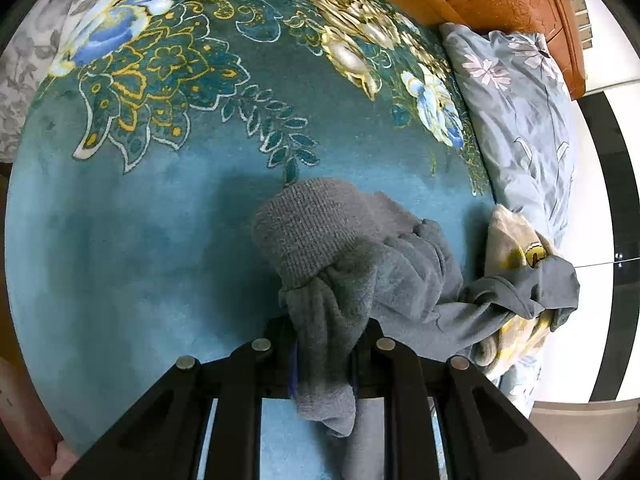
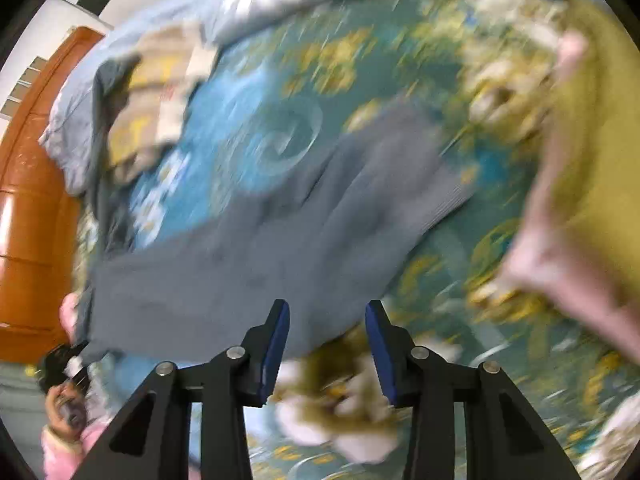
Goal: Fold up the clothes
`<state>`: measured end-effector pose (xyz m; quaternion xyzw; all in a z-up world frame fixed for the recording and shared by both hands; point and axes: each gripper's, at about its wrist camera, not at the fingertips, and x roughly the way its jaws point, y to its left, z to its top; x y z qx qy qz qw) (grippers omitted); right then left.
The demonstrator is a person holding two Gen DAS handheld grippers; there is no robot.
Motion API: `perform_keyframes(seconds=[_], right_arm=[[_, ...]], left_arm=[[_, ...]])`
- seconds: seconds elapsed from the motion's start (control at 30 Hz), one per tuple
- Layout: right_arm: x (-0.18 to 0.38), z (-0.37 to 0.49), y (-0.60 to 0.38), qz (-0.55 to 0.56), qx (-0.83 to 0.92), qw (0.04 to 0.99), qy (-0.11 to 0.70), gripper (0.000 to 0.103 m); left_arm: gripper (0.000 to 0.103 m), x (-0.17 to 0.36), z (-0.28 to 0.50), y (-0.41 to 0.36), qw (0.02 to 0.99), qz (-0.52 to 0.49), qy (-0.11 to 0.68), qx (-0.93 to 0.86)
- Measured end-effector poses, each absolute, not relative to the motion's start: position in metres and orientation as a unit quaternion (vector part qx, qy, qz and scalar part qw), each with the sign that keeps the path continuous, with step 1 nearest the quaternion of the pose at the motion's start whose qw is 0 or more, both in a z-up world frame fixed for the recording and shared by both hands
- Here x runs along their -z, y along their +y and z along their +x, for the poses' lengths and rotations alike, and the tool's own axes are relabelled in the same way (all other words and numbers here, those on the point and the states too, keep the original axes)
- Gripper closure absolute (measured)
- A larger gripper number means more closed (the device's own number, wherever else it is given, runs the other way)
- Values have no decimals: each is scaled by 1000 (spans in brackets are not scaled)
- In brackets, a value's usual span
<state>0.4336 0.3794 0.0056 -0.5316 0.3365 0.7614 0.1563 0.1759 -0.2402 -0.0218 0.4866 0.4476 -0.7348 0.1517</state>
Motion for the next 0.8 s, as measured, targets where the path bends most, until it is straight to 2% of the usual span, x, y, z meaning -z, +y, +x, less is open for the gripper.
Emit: perform_keyframes(seconds=[0.1, 0.33, 0.43, 0.63, 0.7, 0.73, 0.8], right_arm=[[-5, 412, 403, -518, -776, 196, 303, 60], [25, 338, 458, -521, -768, 220, 299, 60], [39, 337, 472, -528, -755, 210, 327, 60], [40, 351, 463, -538, -761, 153, 328, 60], [42, 357, 460, -545, -761, 143, 322, 65], [43, 360, 459, -547, -760, 138, 322, 76], [45, 364, 461, -539, -758, 134, 341, 83]], left_arm=[[84, 20, 175, -237, 153, 490, 438, 738], [84, 18, 177, -234, 155, 489, 434, 740], [84, 18, 177, -233, 159, 492, 429, 741], [84, 18, 176, -232, 164, 497, 419, 742], [84, 18, 175, -230, 167, 499, 417, 741], [84, 18, 175, -230, 168, 500, 416, 741], [84, 18, 175, -230, 167, 500, 415, 742]])
